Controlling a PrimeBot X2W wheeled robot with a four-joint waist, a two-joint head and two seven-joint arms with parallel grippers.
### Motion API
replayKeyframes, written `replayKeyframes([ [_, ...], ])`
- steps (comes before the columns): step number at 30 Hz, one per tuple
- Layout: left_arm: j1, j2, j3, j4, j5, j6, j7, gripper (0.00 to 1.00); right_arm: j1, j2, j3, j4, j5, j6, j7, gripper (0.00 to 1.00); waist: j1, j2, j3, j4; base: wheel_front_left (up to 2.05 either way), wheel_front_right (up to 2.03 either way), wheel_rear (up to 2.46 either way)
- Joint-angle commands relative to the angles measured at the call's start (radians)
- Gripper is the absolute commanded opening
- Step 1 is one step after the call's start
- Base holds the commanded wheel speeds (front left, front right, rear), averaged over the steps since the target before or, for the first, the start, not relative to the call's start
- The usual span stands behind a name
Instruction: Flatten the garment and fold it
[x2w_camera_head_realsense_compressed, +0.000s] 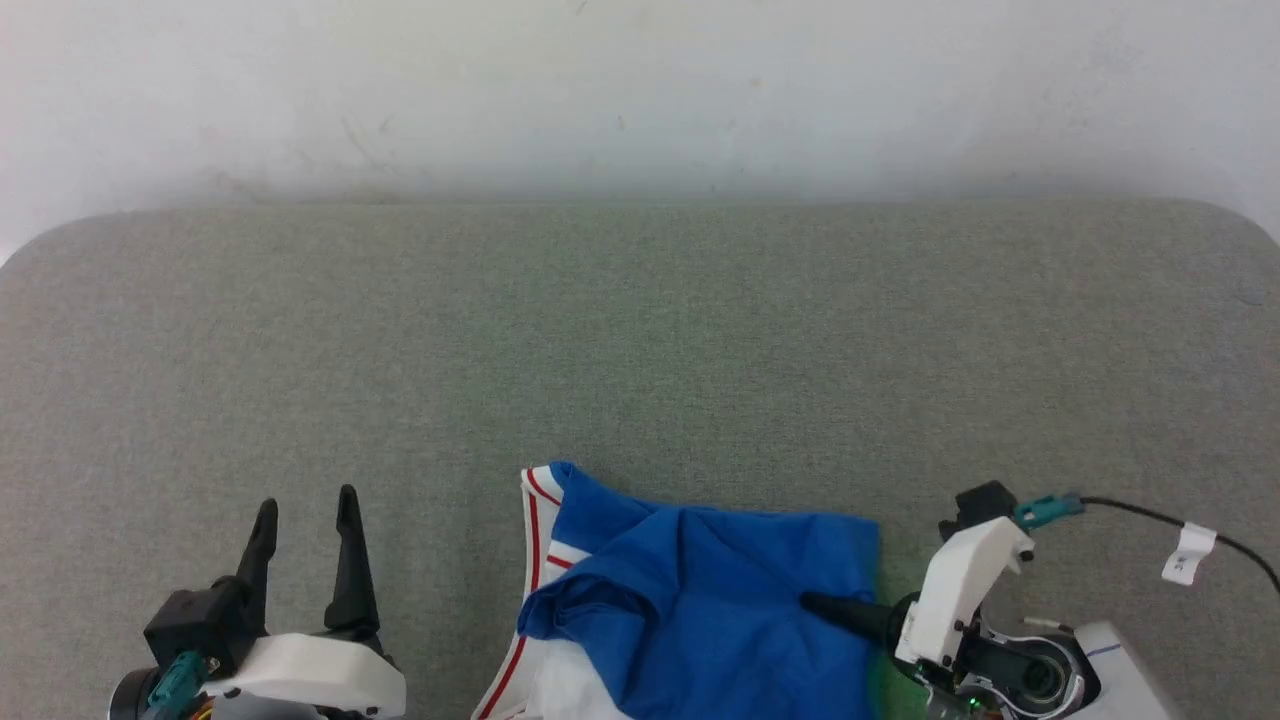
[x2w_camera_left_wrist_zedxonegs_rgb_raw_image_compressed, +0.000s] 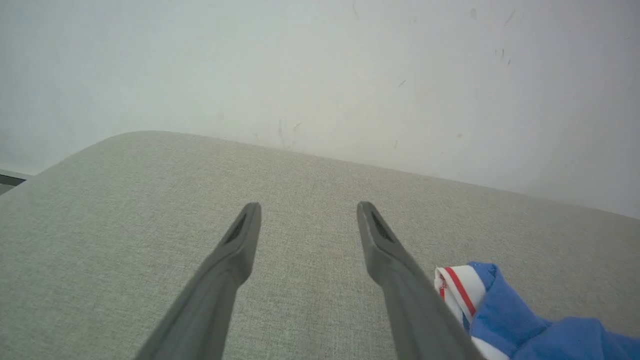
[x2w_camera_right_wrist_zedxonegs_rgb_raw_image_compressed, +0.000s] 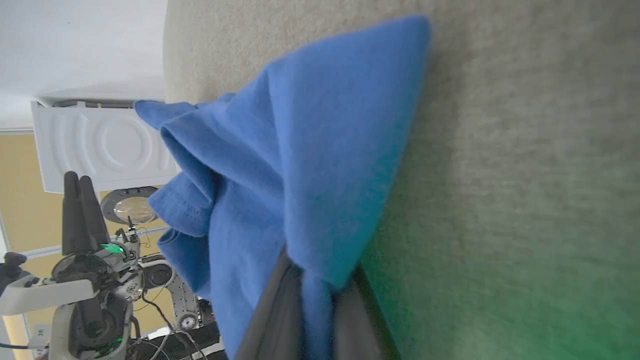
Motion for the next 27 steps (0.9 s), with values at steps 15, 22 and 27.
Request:
replayKeyframes([
  [15,0.022,0.01,0.024,-0.019,0.018,-0.013,-0.004,1.0,-0.04,-0.282,0.239,-0.227,-0.262,-0.001,-0.085,0.0,-0.0001,0.0,-0.022,-0.171,0.0,0.0,0.0],
  [22,-0.026,-0.002,0.011,-0.054,0.026,-0.011,-0.004,1.0,-0.095,-0.385,0.257,-0.214,-0.372,-0.001,-0.073,0.0,-0.0001,0.0,0.068,-0.323,0.0,0.0,0.0],
  [27,-0.08,0.021,-0.001,-0.076,0.051,-0.01,0.018,1.0,-0.162,-0.427,0.275,-0.148,-0.434,-0.001,-0.101,0.0,-0.0001,0.0,0.149,-0.427,0.0,0.0,0.0],
])
